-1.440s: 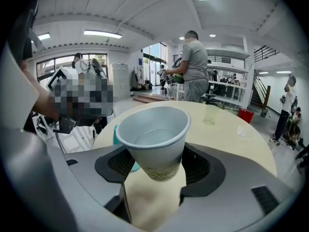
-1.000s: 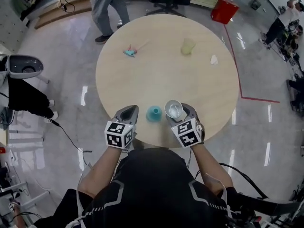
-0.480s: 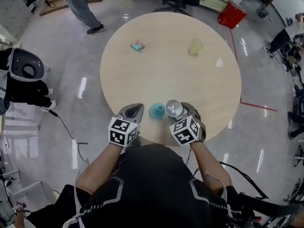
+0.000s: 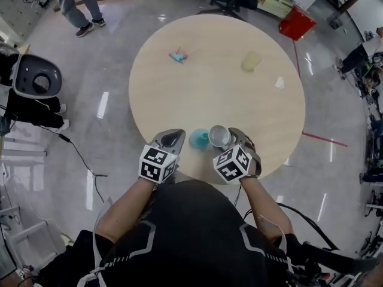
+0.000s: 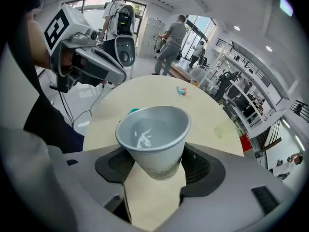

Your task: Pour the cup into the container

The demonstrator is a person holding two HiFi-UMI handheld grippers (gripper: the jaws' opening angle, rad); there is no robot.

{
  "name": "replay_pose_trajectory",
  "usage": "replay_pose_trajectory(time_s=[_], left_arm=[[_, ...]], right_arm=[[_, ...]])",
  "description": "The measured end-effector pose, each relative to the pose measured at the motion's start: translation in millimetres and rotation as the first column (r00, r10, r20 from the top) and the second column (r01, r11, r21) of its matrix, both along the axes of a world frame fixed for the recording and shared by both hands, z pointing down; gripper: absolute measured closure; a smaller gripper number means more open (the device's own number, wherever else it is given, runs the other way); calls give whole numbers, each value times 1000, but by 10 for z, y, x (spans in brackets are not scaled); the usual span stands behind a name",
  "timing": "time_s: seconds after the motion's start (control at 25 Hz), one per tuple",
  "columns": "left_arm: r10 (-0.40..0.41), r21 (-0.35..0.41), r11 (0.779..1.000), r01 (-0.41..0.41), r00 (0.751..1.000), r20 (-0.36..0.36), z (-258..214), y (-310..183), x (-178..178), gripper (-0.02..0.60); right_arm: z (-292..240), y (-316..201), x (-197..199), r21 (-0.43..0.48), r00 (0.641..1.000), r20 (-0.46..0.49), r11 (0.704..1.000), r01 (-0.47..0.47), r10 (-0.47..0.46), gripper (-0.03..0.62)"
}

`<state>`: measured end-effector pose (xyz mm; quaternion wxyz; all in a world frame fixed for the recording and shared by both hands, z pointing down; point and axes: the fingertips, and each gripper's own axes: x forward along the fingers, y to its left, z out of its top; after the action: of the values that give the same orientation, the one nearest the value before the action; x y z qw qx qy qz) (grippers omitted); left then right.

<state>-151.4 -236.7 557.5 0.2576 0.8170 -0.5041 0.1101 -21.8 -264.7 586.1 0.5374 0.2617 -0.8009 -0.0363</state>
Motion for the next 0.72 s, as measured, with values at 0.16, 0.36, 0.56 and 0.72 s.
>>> replay_pose_trajectory(time_s=[0.16,0.36,0.56,0.72], left_arm=[[0,-3,1000,0,1000,-8,3,11,-10,580],[0,0,1000,0,1000,-14,16,22,-1,580],[-1,-5,1000,1,1000,-16,16,28,10,580],[-1,-2,1000,1,1000,-22,26,26,41,580]], right_arm=[[5,-9,-23,1,999,-34,1000,15,-15,292],[2,-27,-16,10,997,-69,999,35,-34,292],[-4,-34,-17,7,995,-88,999,45,-44,291],[4,-44,-21,8,993,-106,998,62,-61,291]])
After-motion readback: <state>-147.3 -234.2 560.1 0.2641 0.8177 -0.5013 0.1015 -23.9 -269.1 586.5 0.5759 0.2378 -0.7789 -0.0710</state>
